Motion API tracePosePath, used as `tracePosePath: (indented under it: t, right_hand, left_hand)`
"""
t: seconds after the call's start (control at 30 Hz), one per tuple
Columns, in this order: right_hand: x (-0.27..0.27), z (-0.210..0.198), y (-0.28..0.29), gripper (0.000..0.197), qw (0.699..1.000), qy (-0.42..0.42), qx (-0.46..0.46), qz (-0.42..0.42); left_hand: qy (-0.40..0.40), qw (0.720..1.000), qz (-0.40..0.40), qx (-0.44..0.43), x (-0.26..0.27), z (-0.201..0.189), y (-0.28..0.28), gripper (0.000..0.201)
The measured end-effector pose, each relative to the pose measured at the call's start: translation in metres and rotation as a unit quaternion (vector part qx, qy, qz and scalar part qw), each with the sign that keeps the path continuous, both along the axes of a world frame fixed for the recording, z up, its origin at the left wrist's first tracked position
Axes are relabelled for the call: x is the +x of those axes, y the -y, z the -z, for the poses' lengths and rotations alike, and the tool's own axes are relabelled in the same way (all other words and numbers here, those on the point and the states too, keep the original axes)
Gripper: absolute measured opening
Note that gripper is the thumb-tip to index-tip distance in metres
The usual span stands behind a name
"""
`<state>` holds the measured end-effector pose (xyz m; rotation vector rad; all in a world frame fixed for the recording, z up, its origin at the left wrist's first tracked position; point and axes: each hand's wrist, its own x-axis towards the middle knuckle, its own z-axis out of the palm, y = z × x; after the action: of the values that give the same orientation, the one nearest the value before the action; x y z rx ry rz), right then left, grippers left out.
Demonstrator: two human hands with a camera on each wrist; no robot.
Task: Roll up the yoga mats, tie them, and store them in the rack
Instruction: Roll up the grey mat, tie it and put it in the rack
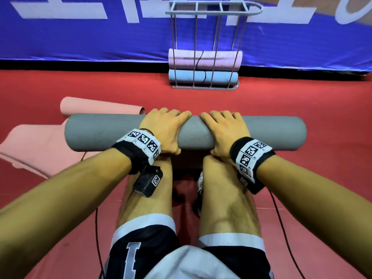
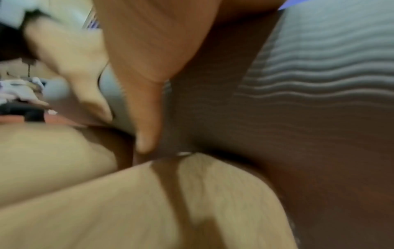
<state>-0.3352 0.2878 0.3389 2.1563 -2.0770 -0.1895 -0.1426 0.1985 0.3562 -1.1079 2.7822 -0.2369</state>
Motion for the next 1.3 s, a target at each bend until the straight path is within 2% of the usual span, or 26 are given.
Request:
tracePosePath:
  t: [0.13,0.33,0.43,0.53,0.67,0.77,0.9,1.03,1.1,1.3]
  right_hand:
    - [-0.003,-0.05,0.018,0.097,1.0,0.008,0.002,0.004]
    - [-0.009,-0.133,0.021,0.101,0.999,0.016,-0.036,-0.01]
    - [-0.004,-0.149,0.005,0.103,1.0,0.018,-0.01,-0.013]
    - [0.005,-0.134,-0.015,0.102,0.998,0.036,0.054,-0.01]
    - [0.016,-0.095,-0.031,0.102,0.98,0.082,0.183,0.005]
    - [0.019,-0.068,-0.031,0.1,0.967,0.111,0.229,0.015]
    - [0.02,-0.044,-0.027,0.098,0.958,0.14,0.245,0.042]
    - [0.013,-0.041,-0.02,0.097,0.947,0.184,0.256,0.058]
    - [0.01,-0.042,-0.015,0.094,0.938,0.208,0.271,0.056]
    - [0.003,-0.037,0.002,0.081,0.903,0.292,0.306,0.071]
  left_hand:
    - [-0.021,1.0,-0.017,0.015,-0.007,-0.044,0.007,0.107]
    - [-0.097,0.995,-0.022,-0.024,0.002,-0.12,0.005,0.102]
    - [-0.097,0.995,-0.024,0.004,0.007,-0.13,-0.012,0.103]
    - [-0.069,0.995,-0.03,0.067,0.017,-0.108,-0.03,0.104]
    - [-0.026,0.981,-0.025,0.19,0.025,-0.06,-0.043,0.109]
    - [-0.008,0.973,-0.017,0.232,0.025,-0.031,-0.045,0.105]
    - [0.01,0.974,-0.004,0.228,0.023,-0.018,-0.043,0.105]
    - [0.029,0.988,-0.014,0.151,0.02,-0.006,-0.056,0.12]
    - [0.017,0.99,-0.031,0.133,0.02,0.0,-0.062,0.116]
    - [0.015,0.985,-0.046,0.168,0.009,-0.01,-0.049,0.105]
